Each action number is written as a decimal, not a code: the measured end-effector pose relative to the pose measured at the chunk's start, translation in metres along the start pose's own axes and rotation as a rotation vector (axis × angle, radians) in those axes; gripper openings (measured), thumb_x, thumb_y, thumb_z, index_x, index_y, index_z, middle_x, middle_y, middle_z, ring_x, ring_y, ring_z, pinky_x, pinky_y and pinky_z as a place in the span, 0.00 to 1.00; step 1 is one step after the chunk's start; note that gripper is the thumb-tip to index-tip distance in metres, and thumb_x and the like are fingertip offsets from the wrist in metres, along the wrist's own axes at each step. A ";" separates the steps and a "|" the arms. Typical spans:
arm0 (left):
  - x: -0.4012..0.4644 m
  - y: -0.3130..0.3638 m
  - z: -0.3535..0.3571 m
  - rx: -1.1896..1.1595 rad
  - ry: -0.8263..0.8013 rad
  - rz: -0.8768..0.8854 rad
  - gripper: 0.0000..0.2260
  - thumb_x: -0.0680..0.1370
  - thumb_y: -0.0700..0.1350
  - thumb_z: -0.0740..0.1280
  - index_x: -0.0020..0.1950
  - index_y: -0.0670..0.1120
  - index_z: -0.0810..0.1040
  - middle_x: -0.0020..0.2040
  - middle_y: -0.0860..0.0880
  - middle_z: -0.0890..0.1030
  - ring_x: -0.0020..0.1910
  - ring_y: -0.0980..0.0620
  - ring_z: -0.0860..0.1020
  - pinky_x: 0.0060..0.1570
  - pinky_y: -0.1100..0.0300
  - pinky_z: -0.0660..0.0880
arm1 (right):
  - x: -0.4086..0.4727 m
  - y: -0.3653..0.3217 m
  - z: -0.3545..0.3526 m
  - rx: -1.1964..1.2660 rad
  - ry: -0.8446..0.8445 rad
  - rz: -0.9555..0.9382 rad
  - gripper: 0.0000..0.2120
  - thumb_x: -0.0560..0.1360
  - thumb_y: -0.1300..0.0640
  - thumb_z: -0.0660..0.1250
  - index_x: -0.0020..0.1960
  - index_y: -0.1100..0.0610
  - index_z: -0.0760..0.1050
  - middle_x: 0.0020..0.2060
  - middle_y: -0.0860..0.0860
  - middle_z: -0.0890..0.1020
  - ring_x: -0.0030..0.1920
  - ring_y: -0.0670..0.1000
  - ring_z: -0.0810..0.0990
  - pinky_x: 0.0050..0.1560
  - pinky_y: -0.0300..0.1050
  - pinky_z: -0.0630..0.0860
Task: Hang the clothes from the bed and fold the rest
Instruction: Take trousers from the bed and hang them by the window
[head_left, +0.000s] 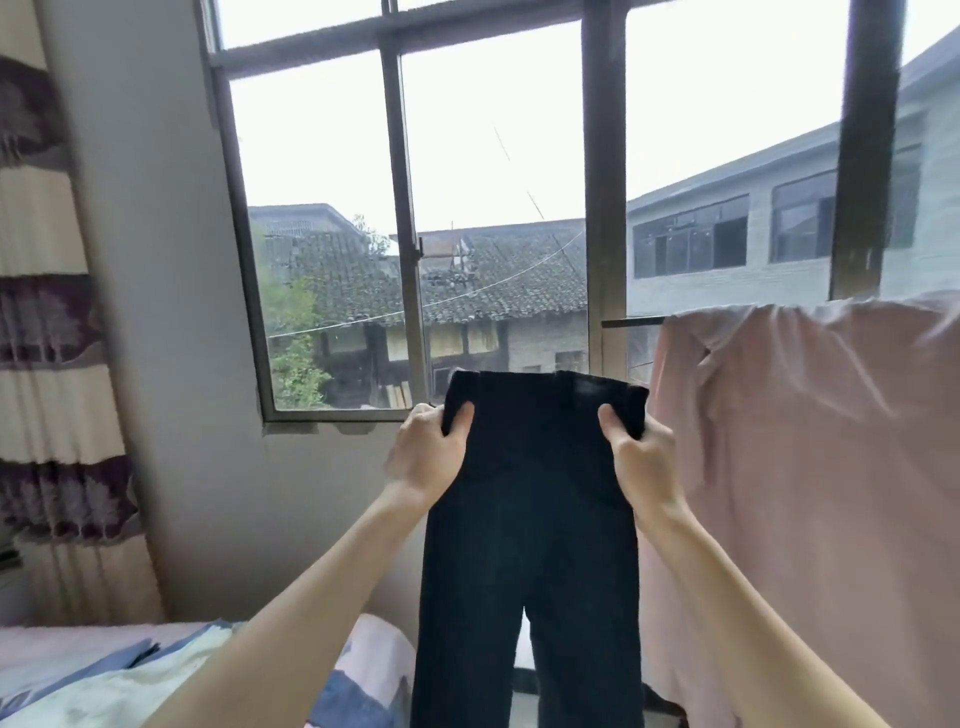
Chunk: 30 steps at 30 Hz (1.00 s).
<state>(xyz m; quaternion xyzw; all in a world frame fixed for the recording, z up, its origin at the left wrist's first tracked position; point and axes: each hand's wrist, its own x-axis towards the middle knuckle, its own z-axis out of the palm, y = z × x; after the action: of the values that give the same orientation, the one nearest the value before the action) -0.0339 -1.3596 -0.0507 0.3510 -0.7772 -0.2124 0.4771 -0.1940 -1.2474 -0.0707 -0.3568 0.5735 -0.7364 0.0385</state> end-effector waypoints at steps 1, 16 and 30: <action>-0.004 -0.003 0.002 -0.041 -0.008 -0.013 0.18 0.79 0.54 0.59 0.32 0.48 0.72 0.34 0.52 0.75 0.36 0.49 0.74 0.36 0.58 0.68 | -0.006 -0.001 0.006 0.022 -0.025 0.005 0.16 0.77 0.54 0.65 0.31 0.54 0.72 0.21 0.42 0.67 0.27 0.48 0.66 0.31 0.45 0.63; -0.045 -0.024 0.002 -0.845 -0.714 -0.107 0.23 0.74 0.46 0.55 0.69 0.55 0.70 0.64 0.45 0.74 0.60 0.49 0.75 0.58 0.54 0.76 | -0.045 0.021 0.054 0.115 -0.598 0.035 0.17 0.70 0.39 0.67 0.54 0.47 0.74 0.46 0.46 0.83 0.48 0.43 0.82 0.46 0.37 0.76; -0.090 -0.138 -0.081 -0.510 -0.356 -0.361 0.54 0.57 0.63 0.77 0.75 0.55 0.51 0.69 0.58 0.66 0.60 0.66 0.71 0.67 0.56 0.64 | -0.066 0.045 0.098 0.358 -0.639 0.166 0.07 0.78 0.59 0.59 0.44 0.55 0.75 0.35 0.49 0.82 0.33 0.49 0.81 0.31 0.42 0.76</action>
<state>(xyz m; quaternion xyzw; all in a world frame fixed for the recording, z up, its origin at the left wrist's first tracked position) 0.1122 -1.3833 -0.1591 0.3095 -0.6957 -0.5383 0.3613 -0.1052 -1.3123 -0.1333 -0.5086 0.4218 -0.6709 0.3366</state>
